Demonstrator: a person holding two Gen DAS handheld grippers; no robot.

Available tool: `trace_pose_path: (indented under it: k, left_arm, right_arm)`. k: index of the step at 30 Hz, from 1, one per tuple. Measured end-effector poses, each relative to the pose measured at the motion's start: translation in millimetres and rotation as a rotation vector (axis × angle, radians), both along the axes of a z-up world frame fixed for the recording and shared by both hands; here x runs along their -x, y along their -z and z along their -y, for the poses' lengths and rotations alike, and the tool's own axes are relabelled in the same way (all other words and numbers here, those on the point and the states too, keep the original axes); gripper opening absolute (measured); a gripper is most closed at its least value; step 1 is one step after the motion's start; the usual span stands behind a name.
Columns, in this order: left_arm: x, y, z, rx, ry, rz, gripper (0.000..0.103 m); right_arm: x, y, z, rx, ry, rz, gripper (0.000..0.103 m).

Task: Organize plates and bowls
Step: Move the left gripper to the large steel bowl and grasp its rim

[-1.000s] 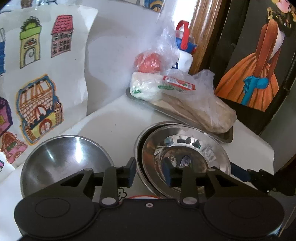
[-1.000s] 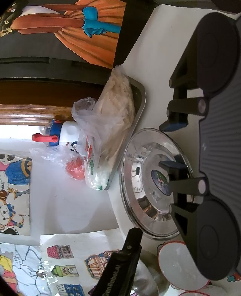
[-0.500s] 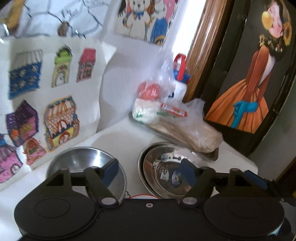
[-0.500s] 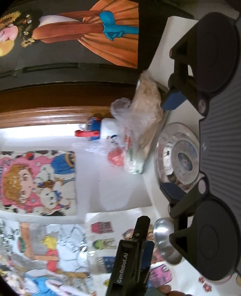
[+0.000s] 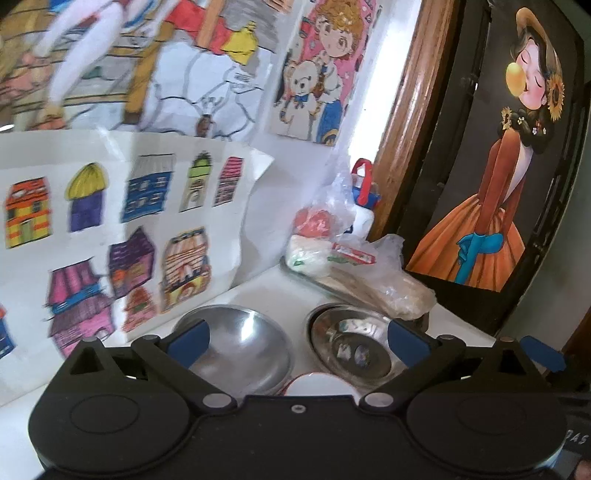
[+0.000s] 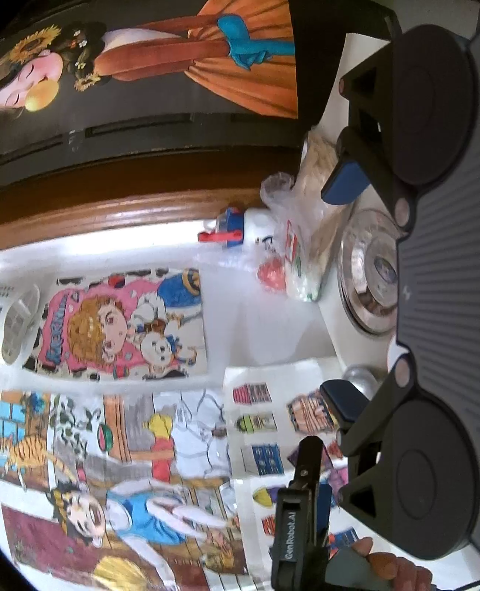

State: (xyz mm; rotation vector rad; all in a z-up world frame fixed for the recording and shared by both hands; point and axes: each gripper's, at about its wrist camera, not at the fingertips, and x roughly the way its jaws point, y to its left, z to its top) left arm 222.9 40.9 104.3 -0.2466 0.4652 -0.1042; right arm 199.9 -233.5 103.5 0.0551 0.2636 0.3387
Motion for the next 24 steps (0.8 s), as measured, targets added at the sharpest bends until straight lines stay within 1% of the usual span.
trace_pose_path:
  k: [5, 11, 17, 22, 24]
  left_arm:
    - [18, 11, -18, -0.015, -0.017, -0.027, 0.102]
    - [25, 34, -42, -0.067, -0.040, -0.095, 0.102]
    - [10, 51, -71, -0.044, -0.092, -0.144, 0.102]
    - [-12, 58, -84, -0.040, -0.115, -0.170, 0.102]
    - [-21, 61, -88, -0.028, -0.118, -0.179, 0.102]
  right_arm:
    - [13, 5, -13, 0.017, -0.037, -0.016, 0.103]
    - [12, 20, -30, 0.043, -0.100, -0.085, 0.103]
    - [-18, 28, -53, 0.055, -0.135, -0.137, 0.103]
    - [-60, 30, -74, 0.030, -0.160, -0.197, 0.103]
    - [-75, 32, -81, 0.027, -0.171, -0.217, 0.101]
